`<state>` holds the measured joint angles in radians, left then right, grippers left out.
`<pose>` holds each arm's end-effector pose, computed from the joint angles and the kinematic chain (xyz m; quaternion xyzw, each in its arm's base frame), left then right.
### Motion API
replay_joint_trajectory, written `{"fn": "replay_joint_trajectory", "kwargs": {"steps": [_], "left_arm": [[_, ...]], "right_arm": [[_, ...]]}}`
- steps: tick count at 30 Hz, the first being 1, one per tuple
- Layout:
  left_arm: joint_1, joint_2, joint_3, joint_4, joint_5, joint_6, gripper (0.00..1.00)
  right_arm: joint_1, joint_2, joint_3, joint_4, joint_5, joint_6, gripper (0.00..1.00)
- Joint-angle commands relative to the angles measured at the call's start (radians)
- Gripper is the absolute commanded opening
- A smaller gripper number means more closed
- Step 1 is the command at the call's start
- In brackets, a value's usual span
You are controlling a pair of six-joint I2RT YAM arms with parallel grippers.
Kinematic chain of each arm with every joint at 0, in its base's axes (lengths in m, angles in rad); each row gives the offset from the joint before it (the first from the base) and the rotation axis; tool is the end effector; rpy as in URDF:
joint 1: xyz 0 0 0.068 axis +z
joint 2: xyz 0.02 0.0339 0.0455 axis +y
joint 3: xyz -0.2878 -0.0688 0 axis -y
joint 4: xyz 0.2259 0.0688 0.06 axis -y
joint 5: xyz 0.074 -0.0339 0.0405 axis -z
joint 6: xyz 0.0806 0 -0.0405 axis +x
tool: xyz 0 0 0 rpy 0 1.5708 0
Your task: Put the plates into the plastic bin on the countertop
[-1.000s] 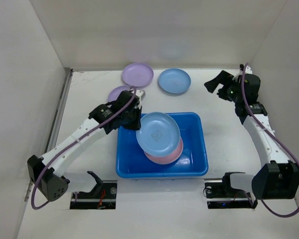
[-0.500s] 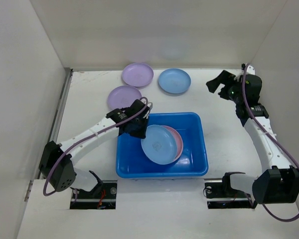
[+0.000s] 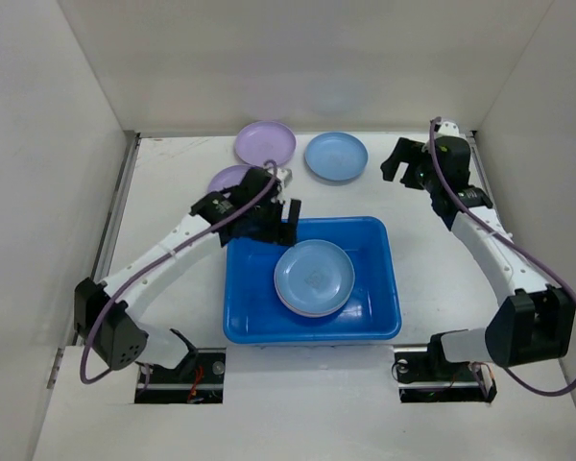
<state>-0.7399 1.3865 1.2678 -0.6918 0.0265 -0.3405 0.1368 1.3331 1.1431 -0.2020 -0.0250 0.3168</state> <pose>0.2240 -0.2073 0.3172 0.1890 0.9091 -0.2014 0.3119 0.3249 0.0468 0.3504 0.0678 0.8285 0.1351 0.5392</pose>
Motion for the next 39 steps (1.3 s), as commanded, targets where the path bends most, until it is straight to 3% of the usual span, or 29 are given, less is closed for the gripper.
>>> {"fn": "replay_joint_trajectory", "kwargs": {"steps": [1,7,12,21,35,39], "left_arm": [[0.136,-0.084,0.137,-0.006,-0.005,0.014,0.79],[0.571,-0.054,0.167,0.141,-0.020,-0.100,0.79],[0.694,0.124,0.113,0.317,-0.025,-0.175,0.75],[0.742,0.413,0.139,0.402,0.030,-0.123,0.65],[0.709,0.601,0.205,0.410,0.000,-0.028,0.52],[0.679,0.638,0.223,0.391,-0.034,0.000,0.42]], "right_arm": [[0.016,0.011,0.055,0.021,0.034,-0.031,1.00],[0.034,0.070,0.115,0.000,0.132,-0.074,1.00],[0.056,0.089,0.147,0.019,0.332,-0.099,1.00],[0.051,0.136,0.152,0.007,0.215,-0.087,1.00],[0.040,0.147,0.141,0.006,0.214,-0.078,1.00],[0.040,0.147,0.136,0.006,0.214,-0.078,1.00]]}}
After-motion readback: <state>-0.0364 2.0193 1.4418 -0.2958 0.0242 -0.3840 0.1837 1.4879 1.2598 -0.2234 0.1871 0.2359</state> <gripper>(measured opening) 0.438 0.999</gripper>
